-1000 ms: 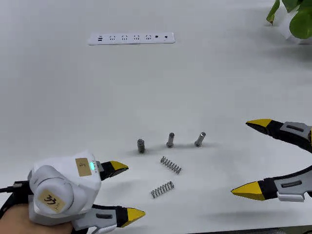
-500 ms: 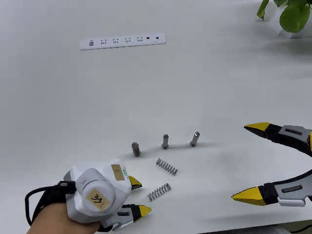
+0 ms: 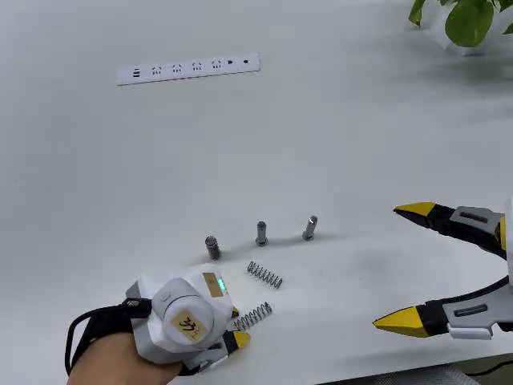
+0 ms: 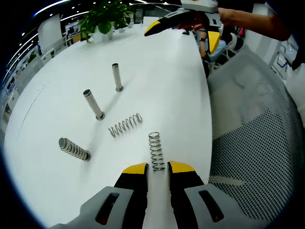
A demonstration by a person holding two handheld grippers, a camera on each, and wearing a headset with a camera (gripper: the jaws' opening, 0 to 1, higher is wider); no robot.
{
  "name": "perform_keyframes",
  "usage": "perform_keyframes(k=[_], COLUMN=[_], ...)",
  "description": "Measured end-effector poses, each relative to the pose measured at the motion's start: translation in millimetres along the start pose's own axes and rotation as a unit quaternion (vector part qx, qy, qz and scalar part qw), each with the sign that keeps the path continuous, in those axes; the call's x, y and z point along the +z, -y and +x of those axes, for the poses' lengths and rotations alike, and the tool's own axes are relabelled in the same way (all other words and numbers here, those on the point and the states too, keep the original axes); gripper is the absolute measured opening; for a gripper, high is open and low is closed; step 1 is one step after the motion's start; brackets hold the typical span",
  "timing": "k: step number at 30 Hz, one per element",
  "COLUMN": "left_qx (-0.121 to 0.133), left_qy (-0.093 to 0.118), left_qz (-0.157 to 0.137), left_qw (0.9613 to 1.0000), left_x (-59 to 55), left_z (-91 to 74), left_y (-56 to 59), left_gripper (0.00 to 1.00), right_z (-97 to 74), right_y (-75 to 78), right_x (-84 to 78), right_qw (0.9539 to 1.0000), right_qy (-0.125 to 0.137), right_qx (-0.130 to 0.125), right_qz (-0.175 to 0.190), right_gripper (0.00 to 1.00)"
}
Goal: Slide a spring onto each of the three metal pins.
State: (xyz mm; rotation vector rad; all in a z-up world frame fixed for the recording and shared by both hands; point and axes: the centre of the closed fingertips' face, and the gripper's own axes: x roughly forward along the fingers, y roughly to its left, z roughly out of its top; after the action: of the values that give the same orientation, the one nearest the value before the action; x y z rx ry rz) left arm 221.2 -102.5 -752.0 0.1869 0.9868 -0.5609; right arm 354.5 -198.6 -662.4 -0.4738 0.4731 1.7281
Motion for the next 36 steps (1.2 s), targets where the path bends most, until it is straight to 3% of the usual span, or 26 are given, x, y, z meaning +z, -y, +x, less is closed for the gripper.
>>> perform_keyframes(k=[8,22,36], left_qx=[0.012,0.005,-0.008], left_qy=[-0.005,-0.006,0.018], left_qz=[0.015,-0.011,-0.037], left_qw=[0.9998,0.9999,0.9991], left_x=[-1.0,-2.1,7.0], left_z=[1.2,1.1,-10.4], left_y=[-3.6,-1.9,4.8], left_gripper=[0.11,0.1,0.1], right_z=[-1.2,1.1,4.6], right_y=[0.3,-6.8,-11.8], right_x=[-1.7,-0.1,2.4], right_qw=[1.0,1.0,0.9999], right_qy=[0.0,0.002,0.005], right_qx=[-0.004,-0.004,-0.002], right_qz=[0.004,0.009,0.011], right_gripper=[0.91,0.91,0.89])
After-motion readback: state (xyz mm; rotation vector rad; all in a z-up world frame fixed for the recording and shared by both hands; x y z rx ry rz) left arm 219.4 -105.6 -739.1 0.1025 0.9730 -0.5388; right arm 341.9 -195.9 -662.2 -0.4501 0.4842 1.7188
